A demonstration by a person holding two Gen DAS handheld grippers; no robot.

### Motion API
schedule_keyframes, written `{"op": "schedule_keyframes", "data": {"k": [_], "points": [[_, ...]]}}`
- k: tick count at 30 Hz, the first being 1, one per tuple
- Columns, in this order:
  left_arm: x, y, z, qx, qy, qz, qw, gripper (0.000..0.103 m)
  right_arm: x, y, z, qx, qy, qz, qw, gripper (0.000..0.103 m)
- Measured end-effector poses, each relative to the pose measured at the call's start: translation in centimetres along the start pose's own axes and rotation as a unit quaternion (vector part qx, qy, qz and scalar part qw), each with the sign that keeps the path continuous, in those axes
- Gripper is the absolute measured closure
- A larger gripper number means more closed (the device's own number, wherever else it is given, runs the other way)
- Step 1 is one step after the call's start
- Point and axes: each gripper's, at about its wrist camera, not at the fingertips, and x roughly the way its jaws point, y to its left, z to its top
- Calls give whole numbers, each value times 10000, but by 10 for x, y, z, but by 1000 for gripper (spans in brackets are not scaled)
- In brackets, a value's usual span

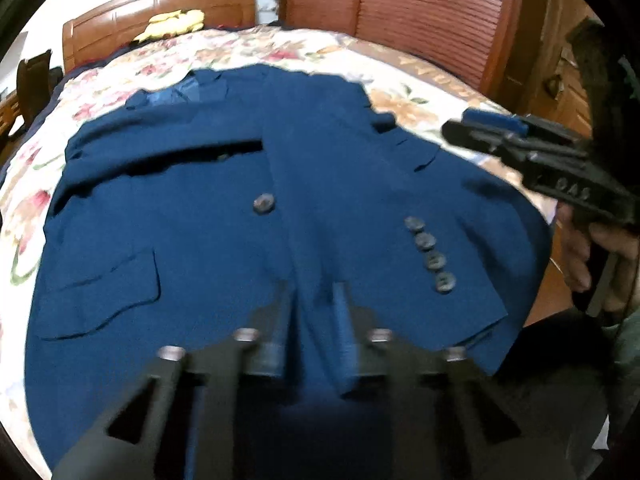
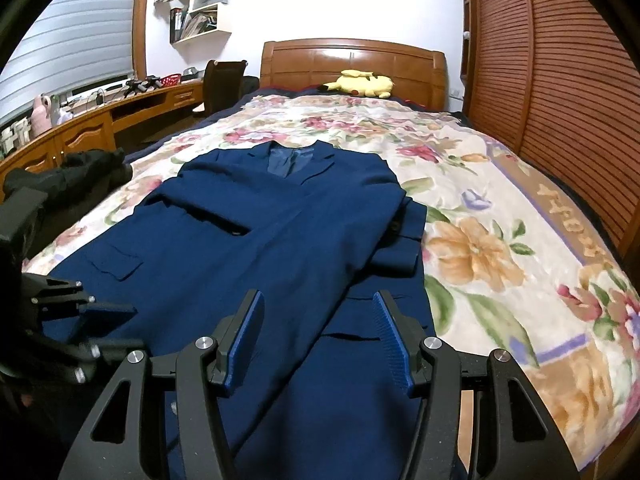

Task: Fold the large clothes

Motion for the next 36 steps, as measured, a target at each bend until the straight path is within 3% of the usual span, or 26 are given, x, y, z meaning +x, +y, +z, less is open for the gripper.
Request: {"op": "schedule_keyframes", "data": {"k": [3, 10, 21, 29, 32, 34, 36], "points": [[-18, 2, 8, -6, -200, -58, 9998, 98, -3, -3, 0, 26, -46, 5, 10000, 45], [-56, 45, 37, -179, -571, 371, 9975, 98, -3, -6, -1, 69, -61, 21, 10000, 45], [-60, 105, 68, -235, -626, 1212, 9904, 98, 1, 0, 0, 32, -48, 57, 10000, 45], [-57, 133, 57, -496, -645, 1282, 9884, 97, 2, 1, -1, -73, -35, 122, 9999, 45], [-61, 138, 50, -522, -713, 1351, 9869, 88, 2, 1, 0, -57, -50, 156, 9998, 45], [-67, 139, 46, -539, -826, 1343, 9860, 59, 3, 1, 0, -65, -55, 172, 9998, 45], [-75, 142, 41, -577, -947, 1297, 9853, 47, 5, 4, 0, -92, -51, 168, 9998, 45]]}}
